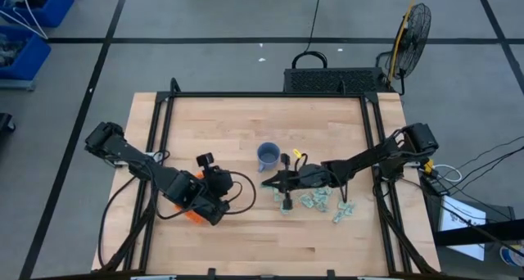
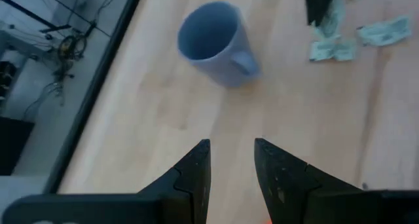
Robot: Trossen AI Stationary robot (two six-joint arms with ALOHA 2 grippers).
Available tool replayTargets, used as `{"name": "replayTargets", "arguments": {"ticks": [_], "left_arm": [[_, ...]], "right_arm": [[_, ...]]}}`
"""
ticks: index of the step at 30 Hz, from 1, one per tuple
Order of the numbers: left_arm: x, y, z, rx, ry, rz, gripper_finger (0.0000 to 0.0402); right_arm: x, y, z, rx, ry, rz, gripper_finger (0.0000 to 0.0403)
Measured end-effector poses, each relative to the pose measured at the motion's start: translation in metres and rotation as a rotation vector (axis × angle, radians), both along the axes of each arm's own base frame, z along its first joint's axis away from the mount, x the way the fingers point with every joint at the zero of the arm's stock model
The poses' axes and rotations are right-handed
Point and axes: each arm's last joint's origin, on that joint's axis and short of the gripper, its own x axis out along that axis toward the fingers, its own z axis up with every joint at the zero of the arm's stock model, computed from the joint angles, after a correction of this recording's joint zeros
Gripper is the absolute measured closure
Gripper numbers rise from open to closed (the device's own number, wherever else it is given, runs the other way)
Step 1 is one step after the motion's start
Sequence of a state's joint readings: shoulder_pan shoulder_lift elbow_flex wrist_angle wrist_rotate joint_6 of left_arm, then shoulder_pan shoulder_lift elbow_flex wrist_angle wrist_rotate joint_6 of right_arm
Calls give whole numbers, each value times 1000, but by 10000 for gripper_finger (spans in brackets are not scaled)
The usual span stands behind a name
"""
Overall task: Pick and place Stevia / Truvia into bins
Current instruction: Put the green stevia packet into the orange basket
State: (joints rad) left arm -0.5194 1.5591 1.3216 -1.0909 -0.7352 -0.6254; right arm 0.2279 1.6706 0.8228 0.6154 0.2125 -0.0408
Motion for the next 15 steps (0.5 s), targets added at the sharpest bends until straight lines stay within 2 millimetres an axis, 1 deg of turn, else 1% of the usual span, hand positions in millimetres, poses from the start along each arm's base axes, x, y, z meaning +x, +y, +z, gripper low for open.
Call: {"name": "replayTargets", "arguments": {"ticks": [3, 6, 11, 15], "left_arm": [[-12, 8, 9, 34, 11, 19, 277], [-26, 17, 22, 63, -21, 71, 277], [-44, 30, 42, 103, -160, 158, 277], [-52, 37, 54, 102, -277, 219, 277]], "right_arm": [[17, 2, 8, 31, -33, -9, 403], [39, 7, 10, 42, -52, -10, 403], [89, 18, -1, -2, -70, 5, 403], [131, 21, -2, -39, -124, 3, 403]]}}
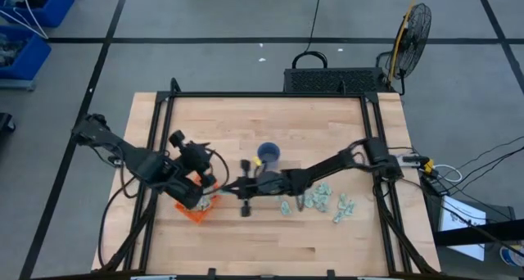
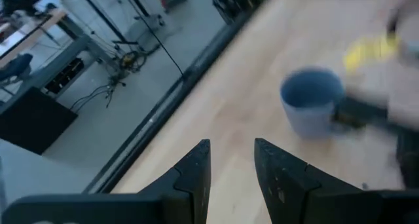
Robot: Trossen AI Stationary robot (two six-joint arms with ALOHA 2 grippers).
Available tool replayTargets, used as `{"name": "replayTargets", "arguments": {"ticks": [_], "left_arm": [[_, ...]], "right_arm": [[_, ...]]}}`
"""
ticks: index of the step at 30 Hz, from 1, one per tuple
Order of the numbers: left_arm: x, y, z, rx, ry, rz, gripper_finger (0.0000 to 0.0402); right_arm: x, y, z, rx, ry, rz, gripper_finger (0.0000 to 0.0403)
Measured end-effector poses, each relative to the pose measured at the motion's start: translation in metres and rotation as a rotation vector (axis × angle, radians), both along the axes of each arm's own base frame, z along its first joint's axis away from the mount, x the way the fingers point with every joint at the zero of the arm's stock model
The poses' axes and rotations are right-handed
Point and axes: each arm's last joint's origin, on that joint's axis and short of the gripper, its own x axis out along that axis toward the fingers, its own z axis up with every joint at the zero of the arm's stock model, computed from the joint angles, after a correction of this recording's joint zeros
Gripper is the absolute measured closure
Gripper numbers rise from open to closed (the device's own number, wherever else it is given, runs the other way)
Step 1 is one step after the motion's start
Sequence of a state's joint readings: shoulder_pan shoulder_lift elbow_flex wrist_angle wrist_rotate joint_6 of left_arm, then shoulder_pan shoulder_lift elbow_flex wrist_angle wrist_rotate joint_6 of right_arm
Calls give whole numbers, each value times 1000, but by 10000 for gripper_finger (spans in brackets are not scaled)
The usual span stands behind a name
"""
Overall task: Pick and place Stevia / Truvia into bins
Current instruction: Put the green stevia packet into the orange basket
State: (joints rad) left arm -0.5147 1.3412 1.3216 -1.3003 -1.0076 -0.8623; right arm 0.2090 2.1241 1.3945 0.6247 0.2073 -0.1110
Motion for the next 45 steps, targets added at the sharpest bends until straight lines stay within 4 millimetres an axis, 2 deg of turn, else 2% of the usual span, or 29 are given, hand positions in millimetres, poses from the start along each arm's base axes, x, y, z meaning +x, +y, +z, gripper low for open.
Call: {"name": "replayTargets", "arguments": {"ticks": [5, 9, 14, 17, 24, 27, 33, 41, 45], "left_arm": [[-2, 2, 3, -9, -77, 45, 277], [-2, 2, 3, -7, -75, 42, 277], [-2, 2, 4, -9, -78, 42, 277], [-2, 2, 4, -8, -78, 40, 277], [-1, 1, 4, -22, -84, 41, 277], [-1, 1, 3, -36, -77, 37, 277], [-1, 0, 2, -80, -74, 40, 277], [-1, -1, 0, -130, -105, 62, 277], [4, -5, -14, -153, -106, 43, 277]], "right_arm": [[41, -12, -9, 32, -49, -44, 403], [61, -23, -22, 65, -60, -75, 403], [66, -30, -36, 76, -45, 0, 398], [67, -27, -36, 141, -54, 55, 382], [66, -29, -39, 92, -30, 6, 334], [65, -28, -32, 105, -35, 8, 320], [48, -7, 4, 16, 131, 62, 313], [-6, 18, 48, -56, 521, 121, 323], [-37, 27, 64, -63, 702, 132, 323]]}}
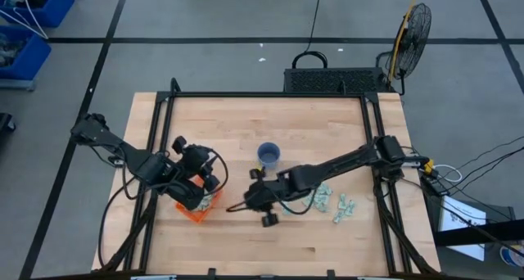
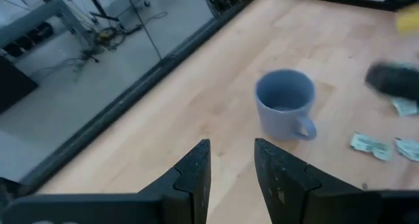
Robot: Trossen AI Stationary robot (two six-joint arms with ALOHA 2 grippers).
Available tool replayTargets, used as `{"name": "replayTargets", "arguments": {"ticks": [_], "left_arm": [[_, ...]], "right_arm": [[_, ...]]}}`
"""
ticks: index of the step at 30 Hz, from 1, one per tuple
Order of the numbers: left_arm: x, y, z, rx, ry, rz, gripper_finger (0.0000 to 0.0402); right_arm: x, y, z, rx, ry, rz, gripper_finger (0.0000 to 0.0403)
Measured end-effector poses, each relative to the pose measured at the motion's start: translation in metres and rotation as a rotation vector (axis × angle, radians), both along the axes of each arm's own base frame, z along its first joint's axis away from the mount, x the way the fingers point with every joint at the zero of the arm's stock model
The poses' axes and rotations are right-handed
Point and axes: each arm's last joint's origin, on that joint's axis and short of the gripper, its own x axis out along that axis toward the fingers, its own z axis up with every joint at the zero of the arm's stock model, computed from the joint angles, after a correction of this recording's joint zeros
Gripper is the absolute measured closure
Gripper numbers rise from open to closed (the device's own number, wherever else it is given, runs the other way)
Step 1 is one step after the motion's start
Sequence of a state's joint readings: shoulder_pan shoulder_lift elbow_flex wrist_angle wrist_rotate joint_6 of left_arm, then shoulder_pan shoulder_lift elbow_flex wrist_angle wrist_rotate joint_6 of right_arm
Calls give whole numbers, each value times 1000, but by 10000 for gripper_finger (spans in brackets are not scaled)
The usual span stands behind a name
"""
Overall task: Pick and place Stevia / Truvia into bins
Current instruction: Put the green stevia packet into the orange basket
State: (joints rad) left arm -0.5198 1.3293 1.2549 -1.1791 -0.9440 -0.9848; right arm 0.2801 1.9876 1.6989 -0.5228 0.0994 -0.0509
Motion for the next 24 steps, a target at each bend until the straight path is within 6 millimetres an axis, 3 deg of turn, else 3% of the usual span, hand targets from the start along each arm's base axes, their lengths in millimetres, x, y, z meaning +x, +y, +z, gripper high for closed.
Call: {"name": "replayTargets", "arguments": {"ticks": [8, 14, 17, 21, 24], "left_arm": [[22, -16, -52, -137, -93, -170, 277], [42, -28, -91, -278, -309, -461, 277], [48, -32, -107, -298, -389, -517, 277], [59, -36, -128, -297, -363, -509, 277], [75, -45, -141, -259, -309, -531, 277]], "right_arm": [[-52, 12, 12, -22, 319, -82, 323], [-67, 24, 16, -50, 377, -49, 323], [-76, 28, 19, -58, 410, -50, 323], [-88, 30, 25, -62, 414, -36, 323], [-102, 28, 19, -43, 376, -30, 323]]}}
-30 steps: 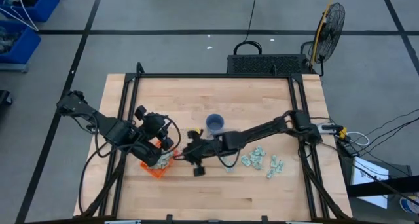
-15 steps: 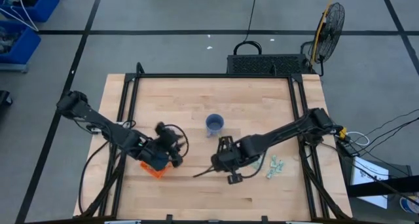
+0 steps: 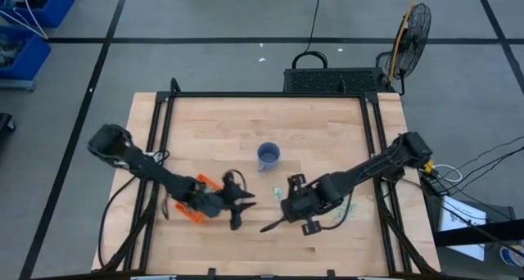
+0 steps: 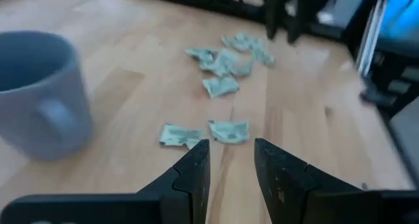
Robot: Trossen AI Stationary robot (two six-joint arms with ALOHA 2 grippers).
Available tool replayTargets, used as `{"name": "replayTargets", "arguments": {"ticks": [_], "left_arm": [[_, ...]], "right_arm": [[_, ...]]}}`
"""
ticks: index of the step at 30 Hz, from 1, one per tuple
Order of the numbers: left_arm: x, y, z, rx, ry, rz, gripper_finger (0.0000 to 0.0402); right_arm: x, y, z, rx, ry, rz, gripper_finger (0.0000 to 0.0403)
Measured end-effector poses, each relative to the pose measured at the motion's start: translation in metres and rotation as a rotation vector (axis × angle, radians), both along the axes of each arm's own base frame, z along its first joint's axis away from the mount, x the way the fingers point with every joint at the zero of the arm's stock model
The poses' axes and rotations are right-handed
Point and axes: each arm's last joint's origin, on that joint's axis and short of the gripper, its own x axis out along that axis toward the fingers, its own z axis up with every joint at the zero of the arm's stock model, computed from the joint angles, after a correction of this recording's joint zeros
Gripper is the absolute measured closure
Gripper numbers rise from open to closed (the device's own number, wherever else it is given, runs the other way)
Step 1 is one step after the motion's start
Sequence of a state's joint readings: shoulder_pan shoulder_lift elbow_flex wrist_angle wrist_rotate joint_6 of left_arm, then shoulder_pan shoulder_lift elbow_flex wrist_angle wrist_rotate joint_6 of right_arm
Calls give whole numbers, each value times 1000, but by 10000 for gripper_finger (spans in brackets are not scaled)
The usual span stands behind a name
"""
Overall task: Pick and place Stevia / Truvia into bins
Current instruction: Put the green stevia packet into the orange basket
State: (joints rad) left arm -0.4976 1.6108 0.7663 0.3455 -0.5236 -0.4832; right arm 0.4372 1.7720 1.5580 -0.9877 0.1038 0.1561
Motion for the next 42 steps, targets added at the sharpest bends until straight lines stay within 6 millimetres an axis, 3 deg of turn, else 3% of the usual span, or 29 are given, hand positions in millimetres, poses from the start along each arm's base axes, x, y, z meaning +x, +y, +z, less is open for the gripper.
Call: {"name": "replayTargets", "arguments": {"ticks": [4, 8, 16, 21, 30, 37, 42], "left_arm": [[30, -13, -16, 63, 56, -57, 277], [61, -13, -26, 111, 70, -53, 277], [100, 13, -45, 155, 164, -7, 277], [109, 32, -65, 143, 237, -1, 277], [113, 47, -93, 134, 328, -4, 283], [111, 40, -92, 187, 333, -60, 382], [106, 32, -83, 228, 327, -106, 386]], "right_arm": [[-27, -11, -21, 38, -61, -19, 323], [-51, -28, -33, 97, -203, -21, 323], [-92, -64, -26, 155, -475, -15, 323], [-112, -78, -19, 122, -677, 2, 323], [-143, -91, -35, 152, -809, -79, 323], [-148, -93, -32, 194, -904, -90, 323], [-145, -92, -28, 212, -951, -94, 323]]}}
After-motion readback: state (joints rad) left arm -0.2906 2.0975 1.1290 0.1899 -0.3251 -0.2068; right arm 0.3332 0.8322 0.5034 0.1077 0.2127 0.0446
